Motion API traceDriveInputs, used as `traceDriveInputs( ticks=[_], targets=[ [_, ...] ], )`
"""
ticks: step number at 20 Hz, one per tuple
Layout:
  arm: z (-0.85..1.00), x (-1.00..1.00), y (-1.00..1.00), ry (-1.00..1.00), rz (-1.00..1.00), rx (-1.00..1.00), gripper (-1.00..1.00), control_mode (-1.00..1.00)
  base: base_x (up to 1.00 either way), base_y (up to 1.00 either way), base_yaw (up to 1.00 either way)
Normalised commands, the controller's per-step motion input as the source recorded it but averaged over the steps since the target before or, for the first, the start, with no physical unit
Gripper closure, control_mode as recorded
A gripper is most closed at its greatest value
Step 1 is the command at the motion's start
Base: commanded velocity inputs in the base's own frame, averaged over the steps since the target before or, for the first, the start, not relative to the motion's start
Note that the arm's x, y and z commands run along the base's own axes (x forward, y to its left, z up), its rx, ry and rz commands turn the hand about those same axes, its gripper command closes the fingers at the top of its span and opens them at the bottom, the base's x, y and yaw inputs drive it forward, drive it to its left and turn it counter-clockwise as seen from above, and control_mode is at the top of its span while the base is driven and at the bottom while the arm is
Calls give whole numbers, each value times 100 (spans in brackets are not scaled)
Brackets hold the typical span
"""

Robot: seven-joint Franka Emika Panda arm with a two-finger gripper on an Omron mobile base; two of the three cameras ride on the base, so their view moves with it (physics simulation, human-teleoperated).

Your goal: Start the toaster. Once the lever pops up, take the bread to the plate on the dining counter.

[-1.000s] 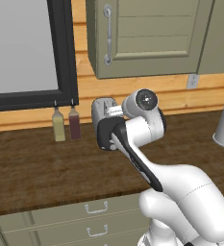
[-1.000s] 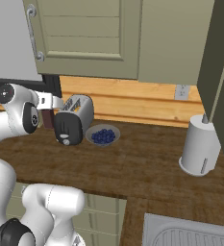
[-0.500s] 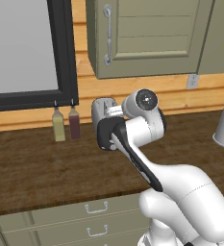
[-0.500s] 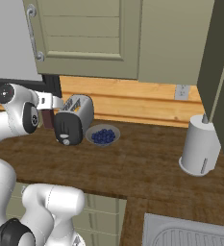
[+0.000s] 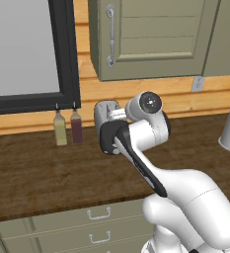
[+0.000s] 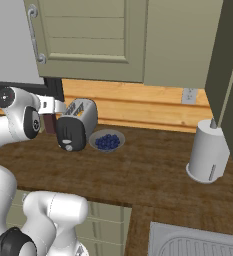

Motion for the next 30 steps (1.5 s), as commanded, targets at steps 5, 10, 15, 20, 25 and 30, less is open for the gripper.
traceDriveInputs(
  ticks=[5, 10, 15, 20, 25, 30],
  targets=[
    [0, 0, 0, 0, 0, 0, -100, -100, 0, 0, 0],
    [0, 0, 0, 0, 0, 0, -100, -100, 0, 0, 0],
    [0, 0, 0, 0, 0, 0, -100, -100, 0, 0, 0],
    [0, 0, 0, 0, 0, 0, -100, -100, 0, 0, 0],
    [0, 0, 0, 0, 0, 0, -100, -100, 0, 0, 0],
    [0, 0, 0, 0, 0, 0, -100, -100, 0, 0, 0]
  ],
)
